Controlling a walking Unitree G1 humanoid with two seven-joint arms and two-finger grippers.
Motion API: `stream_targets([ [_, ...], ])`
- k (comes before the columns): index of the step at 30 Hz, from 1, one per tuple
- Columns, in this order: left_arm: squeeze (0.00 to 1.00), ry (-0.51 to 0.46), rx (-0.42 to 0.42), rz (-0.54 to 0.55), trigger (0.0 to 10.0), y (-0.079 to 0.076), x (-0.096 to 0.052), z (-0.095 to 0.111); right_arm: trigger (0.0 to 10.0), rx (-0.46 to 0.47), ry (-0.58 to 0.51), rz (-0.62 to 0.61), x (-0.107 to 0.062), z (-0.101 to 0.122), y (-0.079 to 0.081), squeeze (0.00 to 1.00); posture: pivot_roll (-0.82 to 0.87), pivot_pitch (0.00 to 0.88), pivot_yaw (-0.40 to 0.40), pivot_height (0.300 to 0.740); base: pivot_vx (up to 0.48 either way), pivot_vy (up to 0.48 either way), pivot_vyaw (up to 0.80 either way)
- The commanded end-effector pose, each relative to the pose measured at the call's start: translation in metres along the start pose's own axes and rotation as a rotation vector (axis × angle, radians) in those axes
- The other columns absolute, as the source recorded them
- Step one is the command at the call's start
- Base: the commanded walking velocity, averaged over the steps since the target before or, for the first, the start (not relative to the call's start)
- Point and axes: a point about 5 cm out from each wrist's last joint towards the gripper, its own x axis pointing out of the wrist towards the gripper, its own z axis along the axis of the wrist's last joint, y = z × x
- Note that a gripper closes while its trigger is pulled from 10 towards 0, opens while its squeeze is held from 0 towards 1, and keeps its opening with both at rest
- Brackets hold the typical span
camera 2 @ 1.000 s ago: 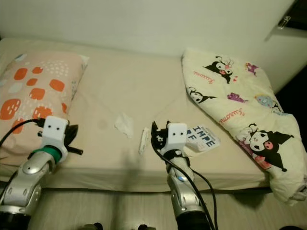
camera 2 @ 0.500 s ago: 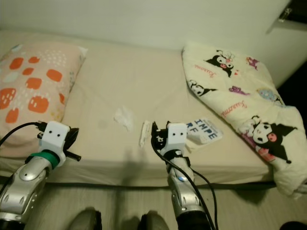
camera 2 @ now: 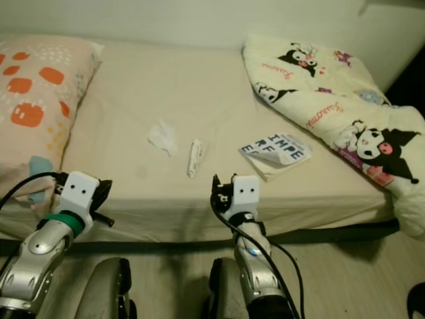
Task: Clean up the room
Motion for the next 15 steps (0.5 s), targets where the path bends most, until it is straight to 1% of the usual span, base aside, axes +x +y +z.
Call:
stream_targets([
  [1,0.0,0.0,0.016,0.004,10.0,-0.001,0.0,-0.001,10.0,0.001,0.023,0.012,-0.001,-0.005,0.001,0.0,0.1,0.14,-0.057,0.551,0.0,0.0,0.0],
  [7,0.0,-0.028,0.033,0.075,10.0,0.012,0.003,0.008,10.0,0.005,0.026,0.081,0.006,-0.002,0.01,0.0,0.1,0.169,-0.062,0.551,0.0,0.0,0.0],
  [8,0.0,-0.028,0.033,0.075,10.0,0.012,0.003,0.008,10.0,0.005,0.026,0.081,0.006,-0.002,0.01,0.0,0.1,0.169,-0.062,0.551,0.0,0.0,0.0],
  [11,0.0,-0.04,0.046,0.095,10.0,0.017,0.002,0.011,10.0,0.007,0.03,0.124,0.008,-0.001,0.018,0.0,0.1,0.18,-0.063,0.551,0.0,0.0,0.0],
  [13,0.0,-0.054,0.091,0.116,10.0,0.022,0.001,0.014,10.0,0.014,0.031,0.157,0.01,-0.001,0.026,0.0,0.1,0.186,-0.063,0.551,0.0,0.0,0.0],
  [15,0.0,-0.058,0.145,0.156,10.0,0.033,-0.001,0.016,10.0,0.023,0.037,0.193,0.013,-0.001,0.037,0.0,0.1,0.2,-0.065,0.551,0.0,0.0,0.0],
])
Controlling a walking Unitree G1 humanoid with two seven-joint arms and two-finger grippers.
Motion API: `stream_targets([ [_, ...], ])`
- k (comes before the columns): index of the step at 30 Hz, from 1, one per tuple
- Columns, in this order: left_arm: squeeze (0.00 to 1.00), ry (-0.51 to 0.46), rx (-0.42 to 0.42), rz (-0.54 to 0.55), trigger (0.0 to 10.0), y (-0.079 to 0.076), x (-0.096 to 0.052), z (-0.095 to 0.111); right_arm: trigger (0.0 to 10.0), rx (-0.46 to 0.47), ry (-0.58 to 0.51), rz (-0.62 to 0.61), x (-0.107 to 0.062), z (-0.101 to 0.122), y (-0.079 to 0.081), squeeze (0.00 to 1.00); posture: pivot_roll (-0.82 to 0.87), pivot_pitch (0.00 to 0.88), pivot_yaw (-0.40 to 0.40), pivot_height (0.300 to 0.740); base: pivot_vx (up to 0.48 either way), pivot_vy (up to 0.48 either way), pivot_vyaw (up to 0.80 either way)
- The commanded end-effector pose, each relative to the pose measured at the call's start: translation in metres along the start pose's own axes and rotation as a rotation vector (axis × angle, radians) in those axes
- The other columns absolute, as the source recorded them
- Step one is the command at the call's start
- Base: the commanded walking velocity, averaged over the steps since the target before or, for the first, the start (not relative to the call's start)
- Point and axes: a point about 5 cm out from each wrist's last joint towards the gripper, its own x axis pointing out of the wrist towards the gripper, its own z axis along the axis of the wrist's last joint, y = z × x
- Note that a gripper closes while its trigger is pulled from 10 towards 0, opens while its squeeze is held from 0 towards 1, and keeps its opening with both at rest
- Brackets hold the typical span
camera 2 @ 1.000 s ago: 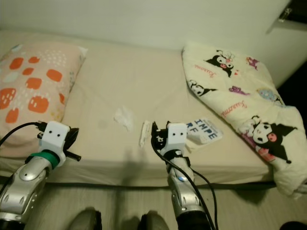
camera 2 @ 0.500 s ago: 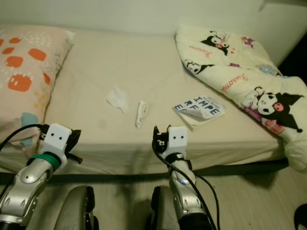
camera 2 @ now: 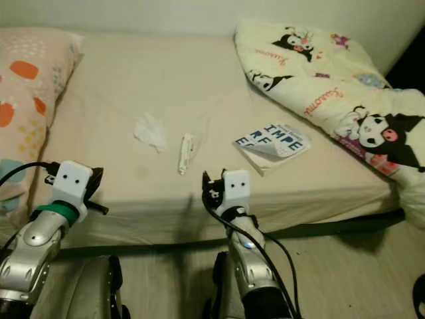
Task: Clean up the room
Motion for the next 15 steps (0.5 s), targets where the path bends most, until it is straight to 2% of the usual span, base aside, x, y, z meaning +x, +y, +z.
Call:
stream_targets([
  [1,0.0,-0.008,0.036,0.035,10.0,0.008,-0.001,0.0,10.0,0.01,0.031,0.026,0.001,-0.006,0.007,0.0,0.1,0.2,-0.065,0.551,0.0,0.0,0.0],
  [5,0.0,-0.005,0.042,0.038,10.0,0.016,-0.002,0.0,10.0,0.006,0.036,0.043,0.006,-0.006,0.014,0.0,0.1,0.209,-0.064,0.551,0.0,0.0,0.0],
  [9,0.0,-0.024,0.127,-0.011,10.0,0.022,-0.003,0.003,10.0,-0.001,0.035,0.062,0.025,0.0,0.035,0.02,0.12,0.238,-0.063,0.551,0.0,0.0,0.0],
  [10,0.0,-0.028,0.134,-0.021,10.0,0.021,-0.004,0.004,10.0,0.006,0.039,0.067,0.031,0.003,0.041,0.54,0.12,0.241,-0.063,0.551,0.0,0.0,0.0],
  [12,0.0,-0.029,0.133,-0.025,10.0,0.02,-0.005,0.004,10.0,0.011,0.041,0.07,0.035,0.005,0.045,0.54,0.13,0.242,-0.064,0.551,0.0,0.0,0.0],
  [13,0.0,-0.031,0.136,-0.031,10.0,0.017,-0.007,0.005,10.0,0.009,0.056,0.084,0.04,0.006,0.052,1.0,0.13,0.248,-0.065,0.551,0.0,0.0,0.0],
  [15,0.0,-0.03,0.138,-0.03,10.0,0.015,-0.01,0.004,10.0,0.02,0.074,0.098,0.043,0.006,0.057,1.0,0.14,0.252,-0.066,0.551,0.0,0.0,0.0],
])
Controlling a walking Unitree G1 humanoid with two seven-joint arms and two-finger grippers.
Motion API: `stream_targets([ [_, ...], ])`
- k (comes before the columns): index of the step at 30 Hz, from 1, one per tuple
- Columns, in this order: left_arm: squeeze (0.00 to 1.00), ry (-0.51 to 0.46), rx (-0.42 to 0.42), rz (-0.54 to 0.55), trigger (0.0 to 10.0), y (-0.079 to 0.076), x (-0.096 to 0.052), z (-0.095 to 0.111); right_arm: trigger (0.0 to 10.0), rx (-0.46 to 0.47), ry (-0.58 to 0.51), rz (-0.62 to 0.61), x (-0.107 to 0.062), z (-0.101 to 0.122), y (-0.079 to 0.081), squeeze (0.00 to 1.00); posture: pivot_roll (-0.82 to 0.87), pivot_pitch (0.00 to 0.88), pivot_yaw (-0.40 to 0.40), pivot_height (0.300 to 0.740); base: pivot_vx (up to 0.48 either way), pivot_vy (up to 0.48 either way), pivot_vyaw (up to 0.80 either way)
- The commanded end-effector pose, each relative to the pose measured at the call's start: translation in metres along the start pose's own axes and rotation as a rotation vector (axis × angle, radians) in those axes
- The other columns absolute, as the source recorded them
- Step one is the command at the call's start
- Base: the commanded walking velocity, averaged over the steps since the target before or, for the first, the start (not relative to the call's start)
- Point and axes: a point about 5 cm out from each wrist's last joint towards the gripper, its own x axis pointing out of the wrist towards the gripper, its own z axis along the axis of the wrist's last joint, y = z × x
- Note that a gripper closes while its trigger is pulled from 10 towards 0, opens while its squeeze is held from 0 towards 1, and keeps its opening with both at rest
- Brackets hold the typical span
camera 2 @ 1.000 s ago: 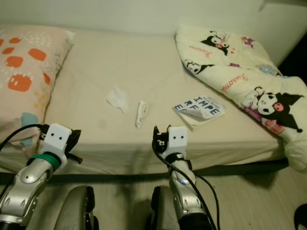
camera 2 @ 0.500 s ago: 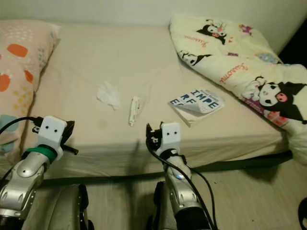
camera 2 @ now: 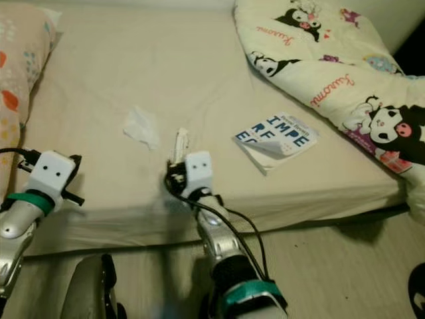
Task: Clean up the room
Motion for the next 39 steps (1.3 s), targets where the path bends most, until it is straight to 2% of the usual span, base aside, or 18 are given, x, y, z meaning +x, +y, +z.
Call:
stream_targets([
  [1,0.0,0.02,0.009,-0.022,10.0,-0.008,-0.005,-0.004,10.0,0.051,0.046,0.027,0.003,-0.007,0.017,1.0,0.14,0.255,-0.066,0.551,0.0,0.0,0.0],
  [7,0.0,-0.019,0.012,0.066,10.0,0.003,-0.012,0.004,10.0,0.026,0.097,0.028,0.013,-0.005,0.034,1.0,0.17,0.286,-0.078,0.551,0.0,0.0,0.0],
  [8,0.0,-0.046,0.023,0.078,10.0,0.008,-0.016,0.009,10.0,0.037,0.098,0.012,0.016,-0.002,0.034,0.57,0.19,0.3,-0.082,0.551,0.0,0.0,0.0],
  [10,0.0,-0.063,0.031,0.081,10.0,0.01,-0.018,0.013,10.0,0.049,0.098,0.002,0.017,-0.001,0.034,0.57,0.19,0.3,-0.082,0.551,0.0,0.0,0.0],
  [11,0.0,-0.092,0.098,0.078,10.0,0.018,-0.029,0.02,10.0,0.105,0.109,0.023,0.021,0.003,0.039,0.0,0.23,0.324,-0.093,0.551,0.0,0.0,0.0],
  [16,0.0,-0.084,0.146,0.084,10.0,0.025,-0.044,0.023,10.0,0.053,0.132,0.061,0.023,0.003,0.048,0.0,0.28,0.354,-0.108,0.551,0.0,0.0,0.0],
  [18,0.0,-0.074,0.139,0.092,10.0,0.025,-0.048,0.023,10.0,-0.016,0.151,0.048,0.024,0.001,0.049,0.0,0.3,0.365,-0.116,0.551,0.0,0.0,0.0],
  [20,0.0,-0.054,0.118,0.11,10.0,0.024,-0.056,0.022,10.0,-0.158,0.194,-0.013,0.023,-0.003,0.044,0.0,0.32,0.38,-0.129,0.551,0.0,0.0,0.0],
  [21,0.0,-0.054,0.118,0.11,10.0,0.024,-0.056,0.022,10.0,-0.158,0.194,-0.013,0.023,-0.003,0.044,0.0,0.32,0.38,-0.129,0.551,0.0,0.0,0.0],
  [22,0.0,-0.048,0.101,0.115,10.0,0.022,-0.06,0.023,3.1,-0.17,0.215,-0.047,0.022,-0.006,0.04,0.0,0.34,0.389,-0.136,0.551,0.0,0.0,0.0],
  [23,0.0,-0.044,0.091,0.118,10.0,0.02,-0.065,0.024,0.0,-0.18,0.232,-0.074,0.022,-0.008,0.035,0.0,0.34,0.392,-0.139,0.551,0.0,0.0,0.0],
  [29,0.0,-0.018,0.062,0.137,10.0,0.02,-0.074,0.022,0.0,-0.134,0.227,-0.098,0.022,-0.007,0.026,0.0,0.35,0.39,-0.145,0.551,0.0,0.0,0.0],
  [30,0.0,-0.013,0.057,0.142,8.4,0.021,-0.074,0.021,0.0,-0.12,0.215,-0.104,0.023,-0.004,0.023,0.0,0.34,0.381,-0.146,0.551,0.0,0.0,0.0],
  [31,0.0,-0.013,0.057,0.142,8.4,0.021,-0.074,0.021,0.0,-0.12,0.215,-0.104,0.023,-0.004,0.023,0.0,0.34,0.381,-0.146,0.551,0.0,0.0,0.0],
  [33,0.0,-0.015,0.052,0.138,4.5,0.02,-0.071,0.022,0.0,-0.083,0.195,-0.12,0.024,0.0,0.015,0.0,0.33,0.368,-0.142,0.551,0.0,0.0,0.0],
  [36,0.0,-0.015,0.047,0.136,4.5,0.02,-0.069,0.023,0.0,-0.054,0.179,-0.126,0.025,0.003,0.012,0.0,0.32,0.36,-0.139,0.551,0.0,0.0,0.0],
  [37,0.0,-0.016,0.043,0.135,10.0,0.019,-0.066,0.023,0.0,-0.028,0.161,-0.127,0.026,0.006,0.009,0.0,0.31,0.352,-0.135,0.551,0.0,0.0,0.0],
  [39,0.0,-0.02,0.032,0.134,10.0,0.018,-0.063,0.024,0.0,-0.005,0.14,-0.129,0.027,0.01,0.006,0.0,0.3,0.343,-0.132,0.551,0.0,0.0,0.0],
])
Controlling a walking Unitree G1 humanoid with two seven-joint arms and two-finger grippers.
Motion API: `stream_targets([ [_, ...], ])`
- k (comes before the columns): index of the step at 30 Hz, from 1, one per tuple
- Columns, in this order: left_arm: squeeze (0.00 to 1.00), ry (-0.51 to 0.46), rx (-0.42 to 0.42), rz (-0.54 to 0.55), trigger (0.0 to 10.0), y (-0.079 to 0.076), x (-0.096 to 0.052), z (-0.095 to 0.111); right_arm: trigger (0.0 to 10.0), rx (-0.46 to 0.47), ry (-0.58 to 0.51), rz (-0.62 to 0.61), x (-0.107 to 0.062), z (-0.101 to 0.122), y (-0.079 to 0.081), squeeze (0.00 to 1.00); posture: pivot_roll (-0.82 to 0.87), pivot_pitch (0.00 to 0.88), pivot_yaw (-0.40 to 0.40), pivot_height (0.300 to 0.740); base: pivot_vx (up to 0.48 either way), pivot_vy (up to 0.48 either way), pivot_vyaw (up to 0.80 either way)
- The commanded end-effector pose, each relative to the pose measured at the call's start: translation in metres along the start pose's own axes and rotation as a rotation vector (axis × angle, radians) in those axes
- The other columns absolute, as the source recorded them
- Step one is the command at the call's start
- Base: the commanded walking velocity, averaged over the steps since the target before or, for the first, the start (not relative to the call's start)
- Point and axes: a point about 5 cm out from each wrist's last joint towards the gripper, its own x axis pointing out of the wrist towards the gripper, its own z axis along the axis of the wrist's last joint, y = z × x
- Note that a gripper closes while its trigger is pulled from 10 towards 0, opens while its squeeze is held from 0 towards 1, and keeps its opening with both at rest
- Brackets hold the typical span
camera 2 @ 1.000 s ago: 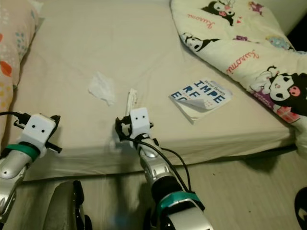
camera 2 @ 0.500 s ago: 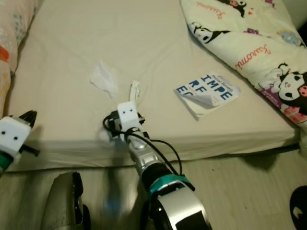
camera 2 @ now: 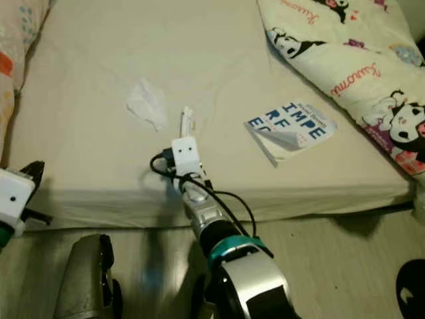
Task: Clean up the room
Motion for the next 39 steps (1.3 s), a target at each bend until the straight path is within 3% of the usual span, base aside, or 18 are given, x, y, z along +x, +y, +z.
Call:
stream_targets([
  [1,0.0,0.039,-0.03,-0.022,10.0,-0.008,0.0,-0.007,0.0,0.056,-0.004,0.016,0.0,0.0,0.001,0.0,0.29,0.336,-0.129,0.551,0.0,0.0,0.0],
  [14,0.0,0.027,-0.074,-0.041,10.0,-0.014,0.013,-0.005,0.0,0.106,-0.06,0.007,0.0,0.005,-0.02,0.0,0.23,0.286,-0.112,0.551,0.0,0.0,0.0],
  [15,0.0,0.017,-0.096,-0.041,10.0,-0.016,0.021,-0.004,0.0,0.136,-0.118,0.011,-0.001,0.012,-0.031,0.0,0.22,0.273,-0.108,0.551,0.0,0.0,0.0],
  [18,0.0,0.012,-0.103,-0.041,10.0,-0.017,0.024,-0.003,0.0,0.148,-0.145,0.016,-0.002,0.015,-0.036,0.0,0.2,0.261,-0.105,0.551,0.0,0.0,0.0],
  [19,0.0,0.005,-0.112,-0.043,10.0,-0.018,0.03,-0.002,0.0,0.164,-0.198,0.029,-0.004,0.02,-0.043,0.0,0.19,0.248,-0.101,0.551,0.0,0.0,0.0],
  [23,0.0,-0.002,-0.12,-0.045,10.0,-0.02,0.033,-0.001,0.0,0.148,-0.23,0.032,-0.006,0.022,-0.048,0.0,0.18,0.246,-0.101,0.551,0.0,0.0,0.0],
  [26,0.0,-0.008,-0.127,-0.046,10.0,-0.022,0.036,0.0,0.0,0.082,-0.219,0.036,-0.009,0.016,-0.049,0.0,0.18,0.243,-0.1,0.551,0.0,0.0,0.0],
  [27,0.0,-0.011,-0.131,-0.048,10.0,-0.024,0.038,0.0,4.6,0.036,-0.2,0.039,-0.01,0.01,-0.047,0.0,0.17,0.251,-0.098,0.551,0.0,0.0,0.0],
  [28,0.0,-0.012,-0.134,-0.05,10.0,-0.026,0.039,0.001,10.0,-0.002,-0.185,0.021,-0.01,0.006,-0.045,0.0,0.17,0.255,-0.097,0.551,0.0,0.0,0.0],
  [29,0.0,-0.014,-0.136,-0.054,10.0,-0.027,0.04,0.001,10.0,-0.023,-0.17,0.008,-0.009,0.004,-0.042,0.98,0.17,0.262,-0.095,0.551,0.0,0.0,0.0],
  [33,0.0,-0.021,-0.147,-0.061,10.0,-0.032,0.042,0.004,10.0,0.005,-0.141,-0.029,-0.004,0.008,-0.034,1.0,0.18,0.303,-0.088,0.551,0.0,0.0,0.0],
  [35,0.0,-0.038,-0.154,-0.075,10.0,-0.037,0.045,0.011,10.0,0.063,-0.113,-0.03,0.001,0.014,-0.021,1.0,0.2,0.332,-0.09,0.551,0.0,0.0,0.0],
  [39,0.0,-0.047,-0.146,-0.087,10.0,-0.037,0.042,0.015,10.0,0.089,-0.109,0.013,0.002,0.018,-0.005,1.0,0.26,0.397,-0.088,0.551,0.0,0.0,0.0],
])
